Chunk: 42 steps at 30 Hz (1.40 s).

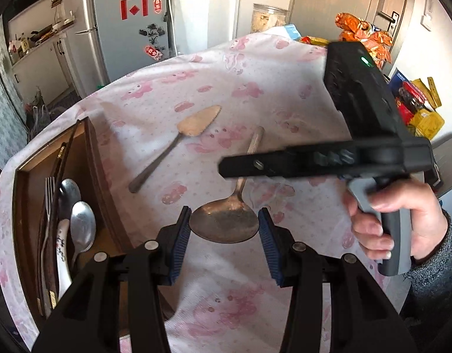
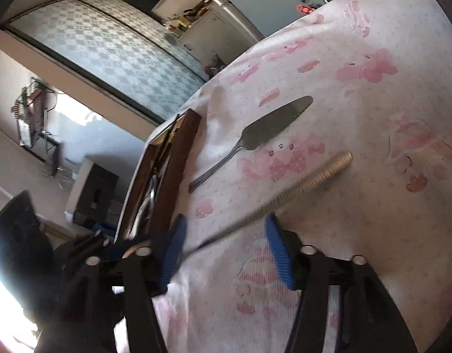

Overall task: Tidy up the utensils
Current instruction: 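Carry the metal spoon into the tray and open the right gripper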

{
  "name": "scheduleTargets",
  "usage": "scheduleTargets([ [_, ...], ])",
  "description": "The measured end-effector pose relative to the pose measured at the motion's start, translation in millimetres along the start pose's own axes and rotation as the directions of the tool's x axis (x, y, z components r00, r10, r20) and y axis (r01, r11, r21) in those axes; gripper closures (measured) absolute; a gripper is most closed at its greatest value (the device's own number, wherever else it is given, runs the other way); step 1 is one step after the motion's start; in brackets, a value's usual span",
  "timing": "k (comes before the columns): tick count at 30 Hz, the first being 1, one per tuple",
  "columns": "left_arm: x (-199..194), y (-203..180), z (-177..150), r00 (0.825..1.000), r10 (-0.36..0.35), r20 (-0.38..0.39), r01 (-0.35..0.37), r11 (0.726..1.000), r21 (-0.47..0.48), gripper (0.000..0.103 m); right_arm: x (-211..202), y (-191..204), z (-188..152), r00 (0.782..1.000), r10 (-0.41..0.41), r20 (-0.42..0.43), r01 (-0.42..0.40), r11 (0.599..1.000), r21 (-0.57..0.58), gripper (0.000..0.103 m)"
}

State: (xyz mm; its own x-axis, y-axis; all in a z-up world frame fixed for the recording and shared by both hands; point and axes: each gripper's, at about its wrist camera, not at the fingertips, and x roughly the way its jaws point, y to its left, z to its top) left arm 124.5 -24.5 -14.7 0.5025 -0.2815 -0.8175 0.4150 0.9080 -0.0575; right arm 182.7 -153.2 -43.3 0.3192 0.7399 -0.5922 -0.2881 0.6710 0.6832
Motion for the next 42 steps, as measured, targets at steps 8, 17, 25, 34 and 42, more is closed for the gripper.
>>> scheduleTargets([
  [8,-1,7,-8,1.0,-0.016,0.006,0.016,1.0,-0.013,0.054,5,-4,-2,1.0,-0.003,0.01,0.003,1.0,0.028,0.082],
  [17,-42,36,-22,0.997,0.019,0.069,-0.016,0.999,-0.046,0.054,15,50,6,1.0,0.011,0.007,-0.011,0.998,-0.056,0.082],
  [25,-76,89,-53,0.992,0.083,0.097,-0.069,0.988,-0.14,0.054,66,110,8,0.999,0.031,-0.043,-0.037,0.99,-0.138,0.082],
  [34,-86,133,-89,0.986,0.142,0.085,-0.119,0.965,-0.234,0.054,117,155,8,0.995,0.03,-0.095,-0.048,0.978,-0.204,0.082],
  [42,-82,140,-94,0.954,0.294,0.049,-0.276,0.934,-0.228,0.051,126,167,8,0.993,0.024,-0.117,-0.05,0.973,-0.226,0.048],
])
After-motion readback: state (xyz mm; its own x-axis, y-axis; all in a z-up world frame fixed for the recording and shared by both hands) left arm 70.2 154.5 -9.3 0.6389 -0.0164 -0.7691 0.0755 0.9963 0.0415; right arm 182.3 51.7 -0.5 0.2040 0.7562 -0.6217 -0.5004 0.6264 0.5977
